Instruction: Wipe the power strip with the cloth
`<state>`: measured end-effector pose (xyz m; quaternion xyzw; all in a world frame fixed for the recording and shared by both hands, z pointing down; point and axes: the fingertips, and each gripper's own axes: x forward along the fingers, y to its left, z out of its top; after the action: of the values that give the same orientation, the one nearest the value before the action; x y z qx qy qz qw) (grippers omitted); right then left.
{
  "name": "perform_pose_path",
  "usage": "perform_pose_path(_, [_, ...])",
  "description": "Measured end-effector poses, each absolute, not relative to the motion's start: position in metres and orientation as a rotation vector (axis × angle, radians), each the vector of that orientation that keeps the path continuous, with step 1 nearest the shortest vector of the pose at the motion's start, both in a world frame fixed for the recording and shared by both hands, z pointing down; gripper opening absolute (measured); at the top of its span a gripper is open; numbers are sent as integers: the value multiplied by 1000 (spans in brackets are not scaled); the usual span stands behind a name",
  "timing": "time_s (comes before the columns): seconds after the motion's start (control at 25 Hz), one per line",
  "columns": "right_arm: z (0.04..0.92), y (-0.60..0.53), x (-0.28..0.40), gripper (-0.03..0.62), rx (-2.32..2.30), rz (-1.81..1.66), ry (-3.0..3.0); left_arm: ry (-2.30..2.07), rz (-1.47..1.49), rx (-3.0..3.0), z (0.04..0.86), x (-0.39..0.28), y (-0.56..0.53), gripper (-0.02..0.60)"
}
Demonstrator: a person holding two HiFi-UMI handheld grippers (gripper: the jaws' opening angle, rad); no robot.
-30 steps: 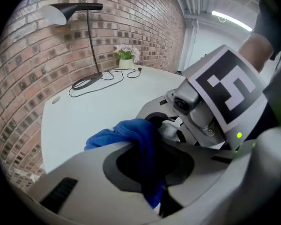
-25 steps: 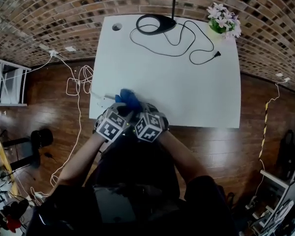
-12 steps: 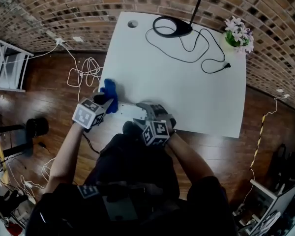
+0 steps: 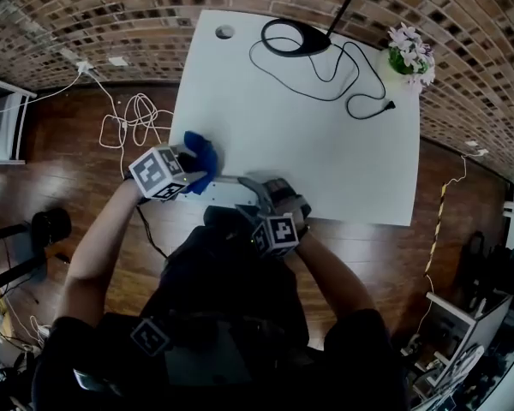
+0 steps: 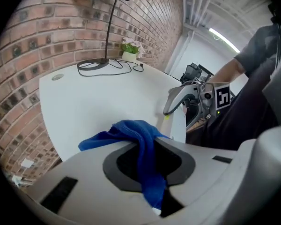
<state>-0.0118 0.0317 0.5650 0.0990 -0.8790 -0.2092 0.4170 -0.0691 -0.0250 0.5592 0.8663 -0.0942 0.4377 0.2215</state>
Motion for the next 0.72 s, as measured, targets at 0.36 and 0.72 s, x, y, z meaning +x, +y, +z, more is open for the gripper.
perform_pose_path(0.36, [560, 15, -3, 272, 276, -747, -2026, -81, 1077, 2415, 545, -59, -19, 83])
perform_pose_path(0.72, [561, 13, -3, 267, 274, -844, -1952, 351, 1218, 2237, 545, -45, 10, 318])
